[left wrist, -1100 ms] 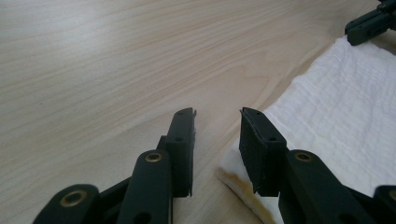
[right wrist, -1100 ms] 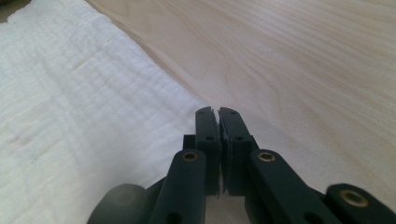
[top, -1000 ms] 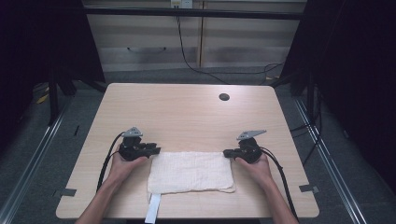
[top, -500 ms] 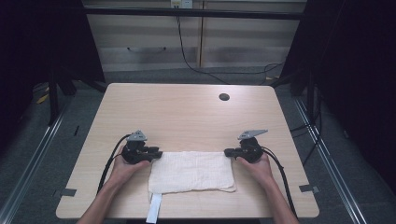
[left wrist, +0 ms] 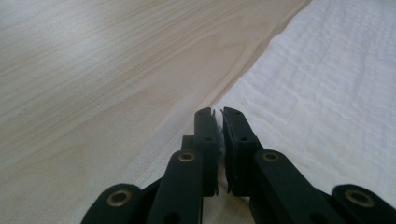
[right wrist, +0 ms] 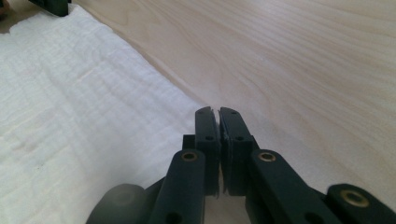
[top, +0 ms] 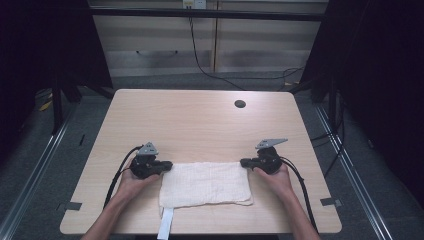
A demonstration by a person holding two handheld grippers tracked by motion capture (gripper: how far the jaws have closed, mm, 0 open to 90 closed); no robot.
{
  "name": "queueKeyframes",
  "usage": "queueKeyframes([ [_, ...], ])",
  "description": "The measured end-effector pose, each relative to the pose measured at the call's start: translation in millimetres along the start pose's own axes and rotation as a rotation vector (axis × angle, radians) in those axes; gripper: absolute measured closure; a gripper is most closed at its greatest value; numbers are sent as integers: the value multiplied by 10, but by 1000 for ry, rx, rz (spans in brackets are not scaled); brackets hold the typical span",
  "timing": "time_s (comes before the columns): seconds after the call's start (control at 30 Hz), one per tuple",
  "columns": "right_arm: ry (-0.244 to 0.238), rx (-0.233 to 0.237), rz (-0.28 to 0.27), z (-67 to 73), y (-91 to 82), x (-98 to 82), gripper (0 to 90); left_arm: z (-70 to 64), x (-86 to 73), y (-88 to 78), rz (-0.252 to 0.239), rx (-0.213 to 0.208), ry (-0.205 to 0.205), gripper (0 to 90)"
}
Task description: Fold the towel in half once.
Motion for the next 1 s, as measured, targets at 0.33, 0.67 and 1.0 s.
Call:
queueKeyframes([
  [0.33, -26, 12, -45, 47, -72, 88, 870, -9, 80, -78, -70, -8, -46, 860],
  [0.67, -64, 29, -81, 93, -168, 241, 873, 47, 276, -305, -185, 20, -83, 860],
  [1.0, -108, 31, -97, 202, -256, 335, 874, 8, 303, -283, -181, 18, -76, 860],
])
Point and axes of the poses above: each handheld gripper's, and its own axes: y roughly forward along the jaws, x roughly out of its top, z roughly to its left, the point moved 4 cm from there along y, roughly forward along the jaws, and after that the axes turned 11 degrees about -z, right-handed, at the moved point
